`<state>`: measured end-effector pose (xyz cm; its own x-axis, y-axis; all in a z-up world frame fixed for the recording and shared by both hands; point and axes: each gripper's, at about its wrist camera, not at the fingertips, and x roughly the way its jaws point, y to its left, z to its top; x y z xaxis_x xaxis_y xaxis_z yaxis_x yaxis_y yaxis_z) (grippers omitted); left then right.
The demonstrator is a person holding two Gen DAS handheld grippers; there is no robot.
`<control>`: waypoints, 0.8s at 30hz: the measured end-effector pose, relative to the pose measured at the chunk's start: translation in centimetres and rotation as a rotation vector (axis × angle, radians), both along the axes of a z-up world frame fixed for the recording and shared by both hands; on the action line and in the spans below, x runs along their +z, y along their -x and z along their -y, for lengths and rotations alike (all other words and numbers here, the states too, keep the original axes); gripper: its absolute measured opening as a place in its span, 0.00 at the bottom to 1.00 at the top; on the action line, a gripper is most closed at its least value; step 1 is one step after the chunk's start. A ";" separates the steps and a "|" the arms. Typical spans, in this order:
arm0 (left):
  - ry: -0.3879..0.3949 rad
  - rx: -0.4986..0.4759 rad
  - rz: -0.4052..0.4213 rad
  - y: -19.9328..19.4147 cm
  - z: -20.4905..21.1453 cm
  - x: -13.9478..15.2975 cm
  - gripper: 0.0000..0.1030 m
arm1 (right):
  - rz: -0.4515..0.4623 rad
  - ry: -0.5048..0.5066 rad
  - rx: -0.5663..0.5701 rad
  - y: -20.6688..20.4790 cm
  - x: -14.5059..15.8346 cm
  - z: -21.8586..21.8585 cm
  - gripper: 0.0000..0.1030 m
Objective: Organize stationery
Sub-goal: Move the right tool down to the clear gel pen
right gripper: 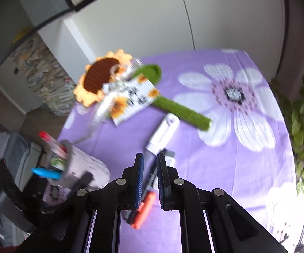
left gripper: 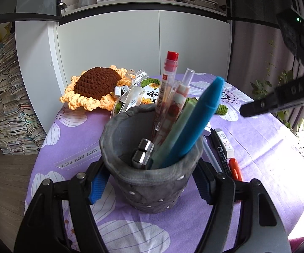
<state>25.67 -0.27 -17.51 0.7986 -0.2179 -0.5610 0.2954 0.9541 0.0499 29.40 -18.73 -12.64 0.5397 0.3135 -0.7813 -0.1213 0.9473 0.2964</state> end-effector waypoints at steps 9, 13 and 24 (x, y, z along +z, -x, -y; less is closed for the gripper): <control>-0.032 0.018 0.053 0.8 0.1 0.8 0.77 | -0.039 0.017 0.032 -0.2 -1.6 -0.8 0.10; -0.035 0.019 0.068 0.5 0.1 1.2 0.77 | -0.054 0.015 0.034 -0.3 -2.2 -1.0 0.11; -0.044 0.033 0.121 0.8 -0.1 1.6 0.66 | -0.067 0.017 0.007 -0.3 -2.5 -0.2 0.11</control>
